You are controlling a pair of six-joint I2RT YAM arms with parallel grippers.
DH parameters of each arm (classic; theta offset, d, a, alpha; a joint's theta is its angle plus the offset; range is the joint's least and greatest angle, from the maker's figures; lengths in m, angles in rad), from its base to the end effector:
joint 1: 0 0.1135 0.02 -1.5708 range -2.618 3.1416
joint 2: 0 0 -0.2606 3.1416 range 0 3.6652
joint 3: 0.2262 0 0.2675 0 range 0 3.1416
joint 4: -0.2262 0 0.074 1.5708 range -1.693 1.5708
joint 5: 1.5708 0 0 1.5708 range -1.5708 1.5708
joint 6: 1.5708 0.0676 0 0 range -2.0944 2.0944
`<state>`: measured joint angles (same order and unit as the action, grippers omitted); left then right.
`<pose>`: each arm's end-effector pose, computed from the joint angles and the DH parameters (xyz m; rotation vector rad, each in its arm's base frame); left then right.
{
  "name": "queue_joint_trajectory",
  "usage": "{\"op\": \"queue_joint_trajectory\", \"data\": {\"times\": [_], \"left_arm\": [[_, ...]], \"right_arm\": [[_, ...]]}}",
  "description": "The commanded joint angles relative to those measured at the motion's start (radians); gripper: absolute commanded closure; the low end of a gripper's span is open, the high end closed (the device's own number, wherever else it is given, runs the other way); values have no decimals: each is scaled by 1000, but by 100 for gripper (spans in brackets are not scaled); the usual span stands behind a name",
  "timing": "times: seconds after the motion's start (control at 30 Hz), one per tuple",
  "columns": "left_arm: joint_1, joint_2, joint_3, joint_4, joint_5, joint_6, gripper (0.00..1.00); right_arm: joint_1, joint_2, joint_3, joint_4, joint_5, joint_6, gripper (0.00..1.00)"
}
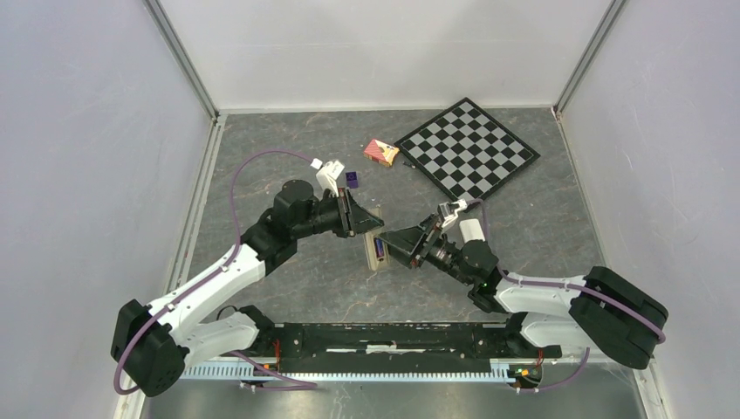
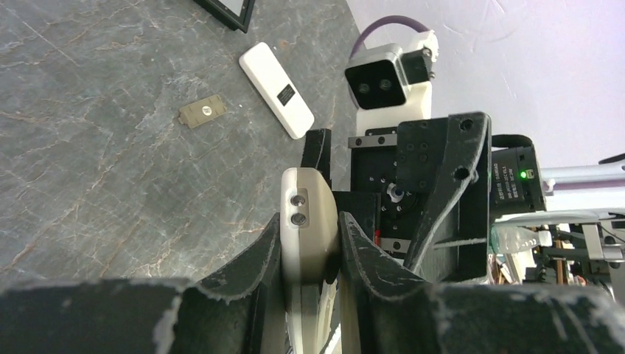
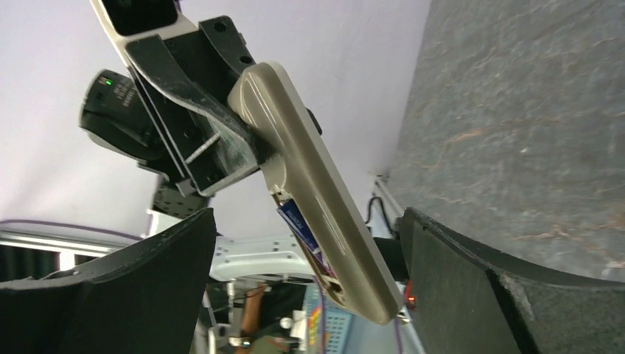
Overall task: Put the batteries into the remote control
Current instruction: Load the battery into the remote control.
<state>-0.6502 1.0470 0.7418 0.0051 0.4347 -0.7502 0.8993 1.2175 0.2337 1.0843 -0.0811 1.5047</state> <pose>0.2101 -0.1955 0.2780 0.2314 2.0684 -1.3230 0.1605 0.2107 0.1884 0.4678 1.7736 1.9170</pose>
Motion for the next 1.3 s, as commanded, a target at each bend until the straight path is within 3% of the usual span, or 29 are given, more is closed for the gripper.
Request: {"op": "queue_joint_trajectory", "data": {"times": [0.0, 0.33, 0.53, 0.83, 1.13, 1.27], "left_arm": [[3, -9, 54, 17, -49, 20, 98], [3, 1, 56, 18, -24, 37, 98], [3, 1, 58, 18, 6, 48, 98], [4, 6, 62, 18, 19, 55, 98], [4, 11, 64, 29, 18, 43, 98], [4, 12, 64, 35, 18, 37, 98]], "right_arm": [[-7, -17, 21, -51, -15, -204, 2], [-13, -28, 77, -125, -25, -475, 2], [-25, -40, 103, -176, -13, -548, 2], [-39, -97, 99, -152, -45, -683, 12], [-40, -82, 149, -212, -132, -780, 15], [-40, -81, 158, -276, -110, -806, 26]]}}
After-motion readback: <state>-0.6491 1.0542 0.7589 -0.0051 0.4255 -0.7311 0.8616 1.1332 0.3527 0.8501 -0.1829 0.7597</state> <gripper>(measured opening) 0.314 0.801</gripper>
